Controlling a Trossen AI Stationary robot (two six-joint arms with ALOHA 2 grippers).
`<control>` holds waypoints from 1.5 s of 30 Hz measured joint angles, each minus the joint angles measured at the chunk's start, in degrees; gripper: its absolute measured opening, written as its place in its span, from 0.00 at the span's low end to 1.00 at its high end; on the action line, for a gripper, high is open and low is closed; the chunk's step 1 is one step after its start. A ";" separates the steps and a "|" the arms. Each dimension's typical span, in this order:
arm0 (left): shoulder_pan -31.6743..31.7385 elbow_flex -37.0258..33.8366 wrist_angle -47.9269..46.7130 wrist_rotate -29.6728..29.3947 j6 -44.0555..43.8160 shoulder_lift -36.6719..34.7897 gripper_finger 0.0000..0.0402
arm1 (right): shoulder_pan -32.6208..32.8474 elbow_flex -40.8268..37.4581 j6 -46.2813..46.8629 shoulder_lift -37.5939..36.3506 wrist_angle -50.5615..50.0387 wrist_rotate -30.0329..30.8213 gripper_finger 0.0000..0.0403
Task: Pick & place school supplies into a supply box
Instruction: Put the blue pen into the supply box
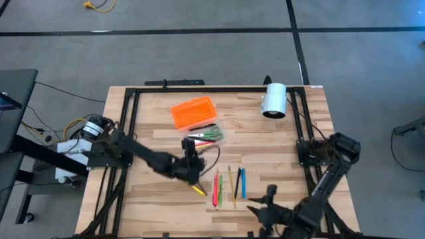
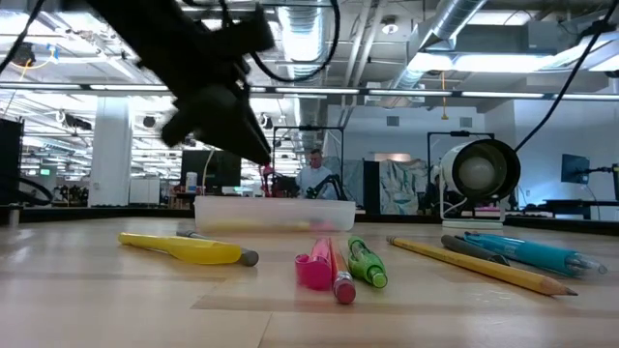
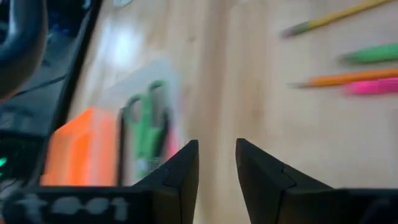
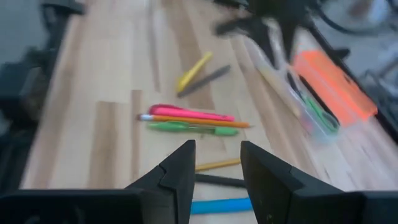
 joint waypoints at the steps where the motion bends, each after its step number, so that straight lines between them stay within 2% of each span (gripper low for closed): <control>1: -1.73 0.00 -0.07 -0.50 -1.02 0.00 0.24 | -1.05 0.00 0.48 0.00 -0.04 -0.79 0.30; 6: -10.30 -1.39 0.01 -4.70 -6.71 -0.04 0.22 | -6.23 0.00 4.23 0.00 -1.19 -6.22 0.30; 12: -19.63 -6.52 4.13 -17.42 -12.32 -0.02 0.22 | -11.01 0.00 10.50 0.00 -4.56 -11.34 0.30; 16: -24.19 -9.20 6.59 -22.82 -15.03 -0.02 0.22 | -12.27 0.00 12.27 0.00 -4.59 -11.93 0.30; 20: -27.02 -10.66 7.53 -27.56 -16.93 0.00 0.22 | -13.35 0.00 15.77 0.01 -4.61 -15.23 0.30; 29: -27.75 -14.55 8.88 -28.64 -23.23 0.04 0.22 | -16.19 0.02 28.27 0.95 -7.65 -22.57 0.30; 36: -27.75 -15.95 9.63 -28.55 -25.86 0.07 0.22 | -18.83 -0.12 28.17 6.99 -9.17 -30.78 0.30; 45: -27.75 -16.52 11.20 -28.55 -25.16 0.09 0.22 | -19.62 -0.03 28.86 9.55 -9.46 -31.64 0.30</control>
